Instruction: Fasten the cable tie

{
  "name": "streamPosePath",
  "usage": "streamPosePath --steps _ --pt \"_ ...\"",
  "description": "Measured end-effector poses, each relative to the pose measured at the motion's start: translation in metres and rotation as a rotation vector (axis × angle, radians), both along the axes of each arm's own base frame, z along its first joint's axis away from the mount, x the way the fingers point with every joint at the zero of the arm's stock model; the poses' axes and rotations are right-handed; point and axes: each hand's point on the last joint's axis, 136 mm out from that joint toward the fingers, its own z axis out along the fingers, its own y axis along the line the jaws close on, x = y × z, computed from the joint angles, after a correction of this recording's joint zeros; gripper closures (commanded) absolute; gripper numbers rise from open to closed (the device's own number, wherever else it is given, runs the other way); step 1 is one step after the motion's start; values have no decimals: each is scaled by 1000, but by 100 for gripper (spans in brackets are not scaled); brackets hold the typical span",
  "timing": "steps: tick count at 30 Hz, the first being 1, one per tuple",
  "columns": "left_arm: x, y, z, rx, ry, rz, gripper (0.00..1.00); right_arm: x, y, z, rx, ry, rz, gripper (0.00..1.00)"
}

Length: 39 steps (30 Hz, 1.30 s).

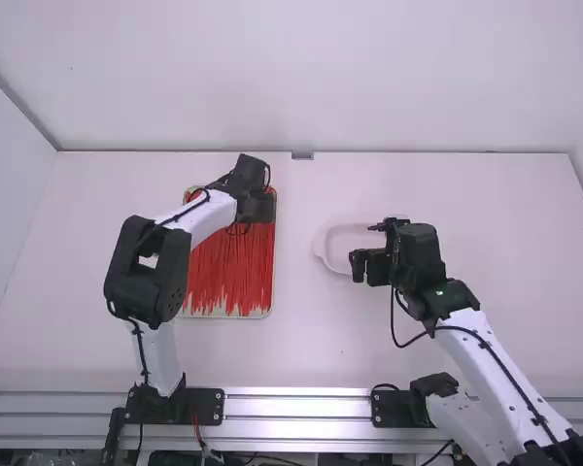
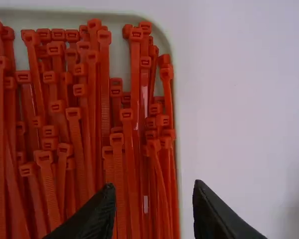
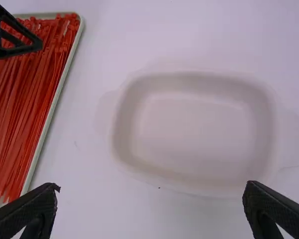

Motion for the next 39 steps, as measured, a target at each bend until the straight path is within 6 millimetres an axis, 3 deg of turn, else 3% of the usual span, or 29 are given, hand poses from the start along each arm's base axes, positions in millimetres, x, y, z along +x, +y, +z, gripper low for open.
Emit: streamPosePath --steps 7,12,24,39 --pt "-13 4 -16 11 37 0 57 -2 5 0 -1 -1 17 1" --pt "-12 3 -21 4 15 0 57 -2 6 0 -1 -1 21 0" --pt "4 -1 -11 -16 -61 1 58 -2 6 0 -1 -1 21 0" --pt "1 3 -16 1 -42 11 59 -2 6 0 -1 -1 21 0"
